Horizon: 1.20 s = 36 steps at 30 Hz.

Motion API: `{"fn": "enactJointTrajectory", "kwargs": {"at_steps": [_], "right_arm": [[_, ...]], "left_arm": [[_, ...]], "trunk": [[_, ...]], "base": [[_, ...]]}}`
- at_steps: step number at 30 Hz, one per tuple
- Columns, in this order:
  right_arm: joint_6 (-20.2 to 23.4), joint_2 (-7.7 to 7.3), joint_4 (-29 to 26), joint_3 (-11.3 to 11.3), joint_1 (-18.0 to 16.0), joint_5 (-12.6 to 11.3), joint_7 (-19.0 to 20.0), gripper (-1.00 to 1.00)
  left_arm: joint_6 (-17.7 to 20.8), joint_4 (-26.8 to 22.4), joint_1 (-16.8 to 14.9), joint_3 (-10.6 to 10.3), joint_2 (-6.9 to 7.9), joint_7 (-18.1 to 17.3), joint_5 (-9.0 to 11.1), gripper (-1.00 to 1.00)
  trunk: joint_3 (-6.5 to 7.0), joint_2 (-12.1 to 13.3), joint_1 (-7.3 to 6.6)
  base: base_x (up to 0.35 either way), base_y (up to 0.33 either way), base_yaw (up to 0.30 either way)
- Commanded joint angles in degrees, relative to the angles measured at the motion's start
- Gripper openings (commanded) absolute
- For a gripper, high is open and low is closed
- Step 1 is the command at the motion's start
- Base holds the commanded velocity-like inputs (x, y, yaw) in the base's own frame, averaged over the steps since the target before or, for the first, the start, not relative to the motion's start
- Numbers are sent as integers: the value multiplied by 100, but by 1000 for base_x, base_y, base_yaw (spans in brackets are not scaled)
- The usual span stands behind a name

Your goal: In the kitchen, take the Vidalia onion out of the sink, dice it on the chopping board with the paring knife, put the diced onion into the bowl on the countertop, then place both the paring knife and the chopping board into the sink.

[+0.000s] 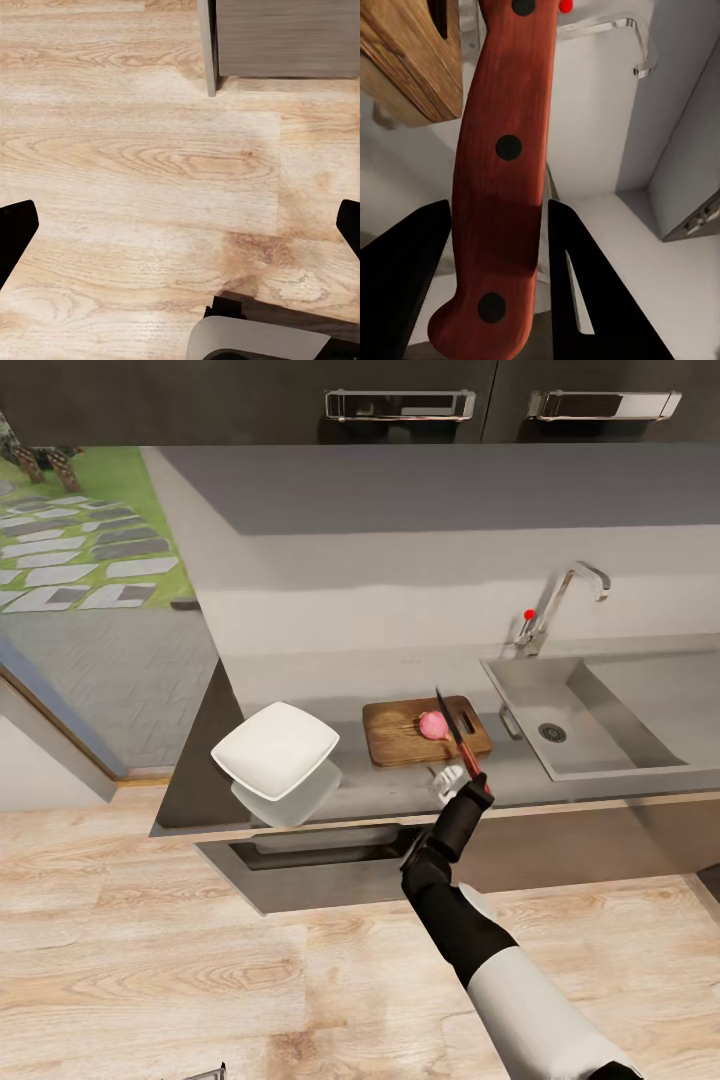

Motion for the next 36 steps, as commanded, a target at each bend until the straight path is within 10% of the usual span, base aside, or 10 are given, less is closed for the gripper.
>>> {"fn": "enactJointTrajectory", "kwargs": {"at_steps": [1,36], "right_arm": [[20,0,15,4,-5,7,-8,-100],[-111,0,331,19,-5,-310,12,-100]], "left_arm": [[-31,25,-10,27,3,41,-62,100],[-36,25,-10,27,3,39,-62,100]], "trunk": [[-9,-10,3],[-9,-10,3]], "base": [[0,0,0],[0,0,0]]}}
